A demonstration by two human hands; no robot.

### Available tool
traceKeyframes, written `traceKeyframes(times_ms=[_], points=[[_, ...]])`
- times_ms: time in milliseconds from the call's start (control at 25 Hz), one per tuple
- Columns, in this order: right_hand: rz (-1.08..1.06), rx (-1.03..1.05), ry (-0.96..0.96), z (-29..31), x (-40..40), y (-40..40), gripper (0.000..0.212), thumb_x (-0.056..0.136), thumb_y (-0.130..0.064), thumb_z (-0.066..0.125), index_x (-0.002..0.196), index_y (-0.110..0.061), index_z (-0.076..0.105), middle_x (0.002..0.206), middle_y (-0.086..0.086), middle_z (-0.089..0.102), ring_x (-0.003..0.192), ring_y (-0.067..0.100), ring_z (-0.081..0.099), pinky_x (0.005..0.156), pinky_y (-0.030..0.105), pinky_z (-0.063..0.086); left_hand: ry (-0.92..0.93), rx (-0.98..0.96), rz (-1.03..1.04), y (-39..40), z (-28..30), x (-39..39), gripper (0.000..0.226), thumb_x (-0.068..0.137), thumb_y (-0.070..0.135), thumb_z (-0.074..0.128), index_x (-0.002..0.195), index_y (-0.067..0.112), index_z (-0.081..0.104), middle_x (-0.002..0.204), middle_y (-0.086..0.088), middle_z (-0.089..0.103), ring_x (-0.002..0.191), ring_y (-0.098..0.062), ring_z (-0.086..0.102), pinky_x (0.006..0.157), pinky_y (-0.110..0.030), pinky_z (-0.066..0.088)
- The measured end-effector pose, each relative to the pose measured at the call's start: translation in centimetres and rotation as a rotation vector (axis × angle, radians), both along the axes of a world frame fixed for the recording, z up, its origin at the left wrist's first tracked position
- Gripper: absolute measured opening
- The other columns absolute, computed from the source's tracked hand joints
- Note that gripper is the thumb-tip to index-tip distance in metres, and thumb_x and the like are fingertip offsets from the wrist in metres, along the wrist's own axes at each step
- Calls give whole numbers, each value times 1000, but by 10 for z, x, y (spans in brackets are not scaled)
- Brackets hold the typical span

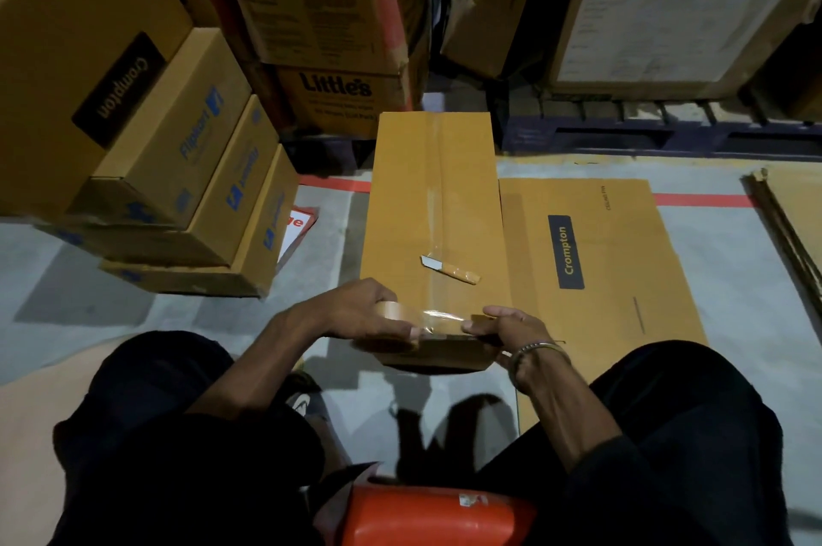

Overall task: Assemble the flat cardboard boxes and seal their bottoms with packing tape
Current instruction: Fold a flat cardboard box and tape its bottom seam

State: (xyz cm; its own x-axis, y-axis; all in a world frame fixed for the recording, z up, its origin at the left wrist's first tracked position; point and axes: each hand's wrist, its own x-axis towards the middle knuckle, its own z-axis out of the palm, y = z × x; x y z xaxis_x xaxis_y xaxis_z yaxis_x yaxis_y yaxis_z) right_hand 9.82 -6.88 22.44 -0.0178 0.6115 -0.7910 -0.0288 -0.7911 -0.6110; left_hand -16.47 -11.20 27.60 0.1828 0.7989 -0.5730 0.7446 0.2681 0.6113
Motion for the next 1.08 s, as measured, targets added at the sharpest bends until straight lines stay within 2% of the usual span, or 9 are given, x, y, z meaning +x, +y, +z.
traceKeyframes(times_ms=[120, 200, 280, 360, 440, 520, 640, 880, 1080], points=[[-64, 44, -154, -14, 27, 14, 39, 66, 12, 89, 97, -4, 72, 99, 16, 72, 89, 29, 69, 64, 32, 60, 195, 14, -46, -3, -9, -31, 55, 75, 72, 78, 78, 17, 71, 75, 6, 71, 70, -11, 66, 59, -27, 44], [-34, 45, -250, -21, 37, 18, 30, 66, 8, 91, 83, 0, 68, 86, 14, 67, 83, 29, 63, 74, 40, 60, 266, 2, -48, -6, -16, -51, 62, 74, 74, 76, 79, 12, 73, 78, -3, 73, 75, -19, 68, 61, -30, 42], [-13, 42, -323, -26, 43, 20, 28, 65, 4, 92, 75, -4, 68, 74, 10, 66, 70, 24, 60, 66, 35, 59, 305, -8, -32, -8, -21, -64, 75, 71, 81, 73, 75, 6, 70, 76, -9, 72, 76, -26, 69, 61, -32, 43], [-46, 41, -392, -31, 49, 21, 36, 61, -4, 95, 89, -4, 72, 77, 10, 71, 61, 23, 60, 54, 28, 54, 340, -11, -8, -12, -24, -75, 86, 63, 94, 64, 70, 8, 65, 70, -7, 64, 72, -27, 65, 63, -36, 45], [-112, 17, -412, -35, 57, 23, 47, 57, -10, 99, 95, -7, 72, 84, 14, 75, 59, 24, 63, 54, 28, 53, 359, -22, 8, -13, -30, -85, 93, 62, 98, 60, 68, 6, 67, 66, -10, 62, 66, -27, 61, 61, -34, 39], [-124, -5, -419, -40, 62, 25, 51, 54, -11, 100, 96, -8, 71, 87, 17, 75, 63, 27, 67, 54, 31, 56, 365, -20, 32, -13, -37, -91, 80, 71, 88, 65, 68, 8, 71, 69, -13, 68, 67, -27, 63, 61, -33, 38], [-107, -2, -427, -41, 64, 24, 57, 54, -11, 99, 102, -8, 69, 97, 19, 73, 77, 30, 70, 52, 32, 57, 353, 7, 53, -12, -44, -94, 72, 74, 84, 68, 57, 14, 62, 57, -5, 58, 60, -22, 57, 60, -33, 36], [-29, 58, -528, -33, 64, 23, 62, 67, -6, 93, 118, -15, 58, 102, 13, 61, 76, 26, 58, 86, 52, 61, 402, -50, 61, -6, -56, -112, 76, 71, 89, 61, 71, 15, 76, 71, -6, 72, 67, -20, 66, 65, -33, 48], [30, 63, -585, -42, 62, 23, 76, 71, -8, 89, 138, -12, 54, 122, 22, 65, 97, 36, 62, 88, 53, 60, 407, -41, 12, -1, -68, -111, 76, 75, 89, 59, 72, 14, 74, 73, -6, 71, 73, -21, 66, 69, -37, 50]])
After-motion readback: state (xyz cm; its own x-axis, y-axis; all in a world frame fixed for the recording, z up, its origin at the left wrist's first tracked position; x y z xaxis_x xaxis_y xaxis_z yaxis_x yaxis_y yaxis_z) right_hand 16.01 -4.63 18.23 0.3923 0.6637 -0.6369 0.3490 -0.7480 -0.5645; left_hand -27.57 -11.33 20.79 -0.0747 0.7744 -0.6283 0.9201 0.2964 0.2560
